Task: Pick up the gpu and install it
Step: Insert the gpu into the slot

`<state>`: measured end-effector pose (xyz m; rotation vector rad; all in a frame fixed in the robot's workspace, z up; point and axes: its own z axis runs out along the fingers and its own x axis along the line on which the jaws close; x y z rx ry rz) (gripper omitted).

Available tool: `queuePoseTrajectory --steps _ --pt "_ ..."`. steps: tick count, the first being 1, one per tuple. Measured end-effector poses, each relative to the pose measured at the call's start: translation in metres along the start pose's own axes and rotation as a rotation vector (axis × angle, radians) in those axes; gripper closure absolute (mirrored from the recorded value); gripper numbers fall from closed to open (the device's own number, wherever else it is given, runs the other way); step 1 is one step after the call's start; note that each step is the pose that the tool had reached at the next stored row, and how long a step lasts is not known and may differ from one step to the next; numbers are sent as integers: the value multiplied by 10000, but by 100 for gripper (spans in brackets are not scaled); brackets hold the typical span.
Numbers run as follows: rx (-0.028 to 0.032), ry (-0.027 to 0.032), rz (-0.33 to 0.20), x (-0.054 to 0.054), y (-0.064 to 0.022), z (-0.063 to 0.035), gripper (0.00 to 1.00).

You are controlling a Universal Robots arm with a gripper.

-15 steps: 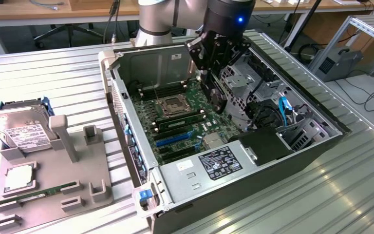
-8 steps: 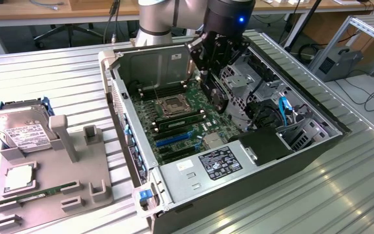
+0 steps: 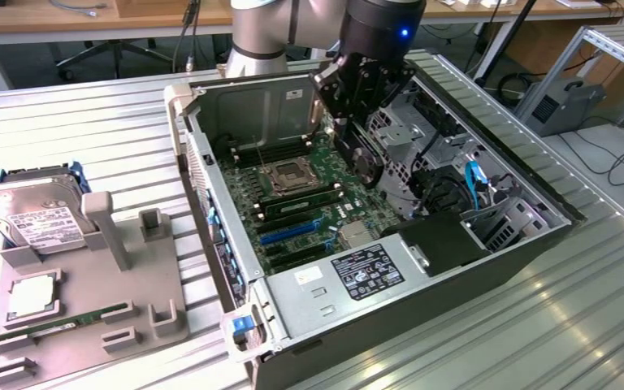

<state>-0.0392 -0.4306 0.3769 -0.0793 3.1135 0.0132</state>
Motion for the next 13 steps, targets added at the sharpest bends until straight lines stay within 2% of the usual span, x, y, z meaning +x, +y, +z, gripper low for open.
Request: queuePoseTrajectory --steps 13 --pt "-14 4 -519 0 0 0 74"
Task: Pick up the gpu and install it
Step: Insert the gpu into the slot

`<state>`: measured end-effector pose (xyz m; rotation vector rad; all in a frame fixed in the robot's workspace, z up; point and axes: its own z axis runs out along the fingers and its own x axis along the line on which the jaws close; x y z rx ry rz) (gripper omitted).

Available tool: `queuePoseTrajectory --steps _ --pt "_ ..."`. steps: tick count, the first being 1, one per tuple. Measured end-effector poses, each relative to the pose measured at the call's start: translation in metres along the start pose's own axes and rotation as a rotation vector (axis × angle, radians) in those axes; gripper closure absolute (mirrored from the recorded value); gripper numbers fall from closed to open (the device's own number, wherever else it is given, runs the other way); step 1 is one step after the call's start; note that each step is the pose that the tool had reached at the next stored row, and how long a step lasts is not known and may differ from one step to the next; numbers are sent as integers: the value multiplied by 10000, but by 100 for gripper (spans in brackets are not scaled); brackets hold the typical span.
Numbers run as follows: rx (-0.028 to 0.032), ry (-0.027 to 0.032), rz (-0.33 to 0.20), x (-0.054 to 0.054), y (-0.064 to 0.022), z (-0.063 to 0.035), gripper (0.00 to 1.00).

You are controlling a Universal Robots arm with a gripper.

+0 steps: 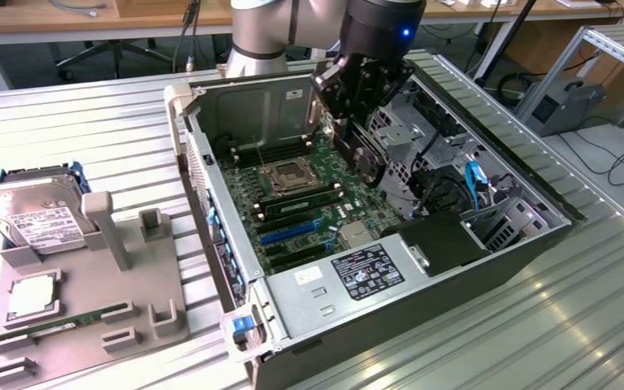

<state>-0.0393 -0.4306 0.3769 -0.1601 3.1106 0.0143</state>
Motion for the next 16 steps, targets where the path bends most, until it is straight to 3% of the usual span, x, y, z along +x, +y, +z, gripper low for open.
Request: queuePoseTrajectory --steps 16 --pt "-19 6 -710 0 0 0 74"
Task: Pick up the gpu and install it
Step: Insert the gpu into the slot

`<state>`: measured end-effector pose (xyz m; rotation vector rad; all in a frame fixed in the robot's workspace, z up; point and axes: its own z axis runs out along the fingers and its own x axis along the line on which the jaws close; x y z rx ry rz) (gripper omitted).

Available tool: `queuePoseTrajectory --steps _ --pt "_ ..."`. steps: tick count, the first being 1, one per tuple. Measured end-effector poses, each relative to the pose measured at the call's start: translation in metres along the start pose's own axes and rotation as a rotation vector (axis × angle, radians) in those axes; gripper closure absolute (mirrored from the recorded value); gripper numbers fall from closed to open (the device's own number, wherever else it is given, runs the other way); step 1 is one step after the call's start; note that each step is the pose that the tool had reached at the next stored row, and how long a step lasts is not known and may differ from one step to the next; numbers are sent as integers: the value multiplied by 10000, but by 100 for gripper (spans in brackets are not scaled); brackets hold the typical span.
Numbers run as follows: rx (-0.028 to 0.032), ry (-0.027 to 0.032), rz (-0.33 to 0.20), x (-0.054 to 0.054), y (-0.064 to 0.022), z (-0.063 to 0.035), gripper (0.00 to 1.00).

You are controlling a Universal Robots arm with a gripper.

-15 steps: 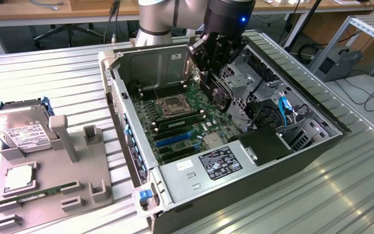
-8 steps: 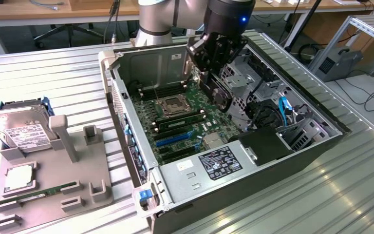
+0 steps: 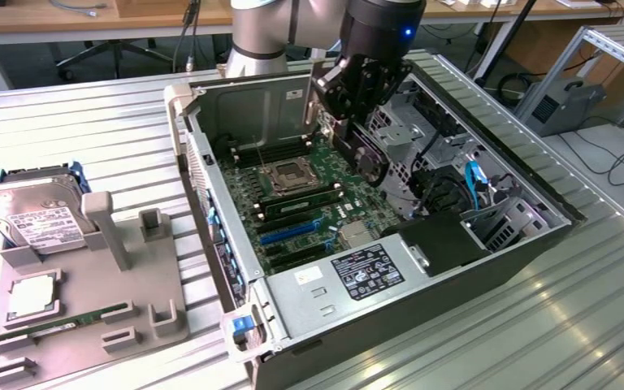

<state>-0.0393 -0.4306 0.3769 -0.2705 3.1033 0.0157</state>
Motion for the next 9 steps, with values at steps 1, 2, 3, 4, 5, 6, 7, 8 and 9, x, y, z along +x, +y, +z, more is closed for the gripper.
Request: queuePoseTrajectory --steps 1,2,3,4,5,6,7,8,9 --pt "-2 0 -43 0 0 0 74" --pt "-2 1 -79 0 0 0 74" --pt "-3 1 -121 0 0 0 74" --pt "-4 1 -154 0 0 0 74" --pt "-6 1 -194 0 0 0 74" --pt "-7 2 -248 0 0 0 74" --pt "-9 2 -285 0 0 0 74" --pt "-10 3 -338 0 0 0 74" --pt "-10 3 -378 0 0 0 74"
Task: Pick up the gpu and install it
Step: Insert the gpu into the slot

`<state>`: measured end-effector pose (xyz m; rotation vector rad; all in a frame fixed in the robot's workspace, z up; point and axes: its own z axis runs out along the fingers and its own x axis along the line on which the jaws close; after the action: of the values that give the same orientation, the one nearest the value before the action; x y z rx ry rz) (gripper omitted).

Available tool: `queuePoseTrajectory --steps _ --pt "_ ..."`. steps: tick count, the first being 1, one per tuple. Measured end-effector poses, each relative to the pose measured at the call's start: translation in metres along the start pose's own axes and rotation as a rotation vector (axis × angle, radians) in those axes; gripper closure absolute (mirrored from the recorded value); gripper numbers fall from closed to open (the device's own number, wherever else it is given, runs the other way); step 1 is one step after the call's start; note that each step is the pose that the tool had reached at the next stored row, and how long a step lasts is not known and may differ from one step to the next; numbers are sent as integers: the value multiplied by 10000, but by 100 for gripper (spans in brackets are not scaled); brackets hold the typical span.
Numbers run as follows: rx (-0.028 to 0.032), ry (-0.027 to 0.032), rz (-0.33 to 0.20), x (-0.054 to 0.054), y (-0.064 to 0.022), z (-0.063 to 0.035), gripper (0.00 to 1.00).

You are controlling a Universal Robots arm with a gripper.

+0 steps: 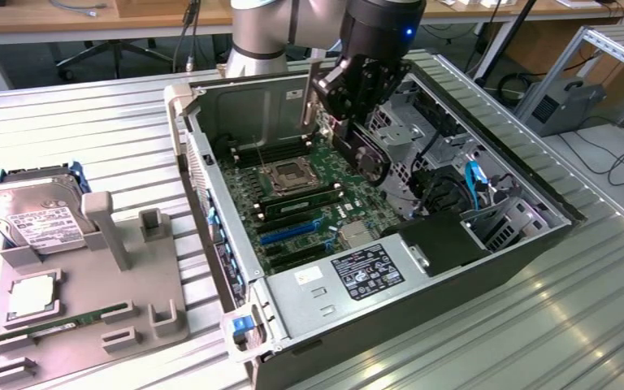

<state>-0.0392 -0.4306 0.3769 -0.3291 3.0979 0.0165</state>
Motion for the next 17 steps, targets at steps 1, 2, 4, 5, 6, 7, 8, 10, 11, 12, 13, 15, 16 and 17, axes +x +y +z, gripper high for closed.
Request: queuePoseTrajectory --steps 1,2,4,5,6,7,8,10,11,12,13,15,16,17 --pt "-2 0 -55 0 0 0 74" --pt "-3 0 -107 0 0 0 74" --pt "-5 1 -200 0 0 0 74" --pt "-7 2 -245 0 0 0 74" --pt "-8 2 -284 0 0 0 74" --pt "-9 2 -324 0 0 0 74" --pt "-10 3 -382 0 0 0 74" --pt "-14 4 -514 0 0 0 74" --pt "-16 4 -562 0 0 0 74" --pt "-17 4 -597 0 0 0 74" --pt "-17 4 -631 0 0 0 74" --pt "-20 5 -706 0 0 0 74" --pt "-22 5 -773 0 0 0 74" --pt "-23 6 -838 0 0 0 74"
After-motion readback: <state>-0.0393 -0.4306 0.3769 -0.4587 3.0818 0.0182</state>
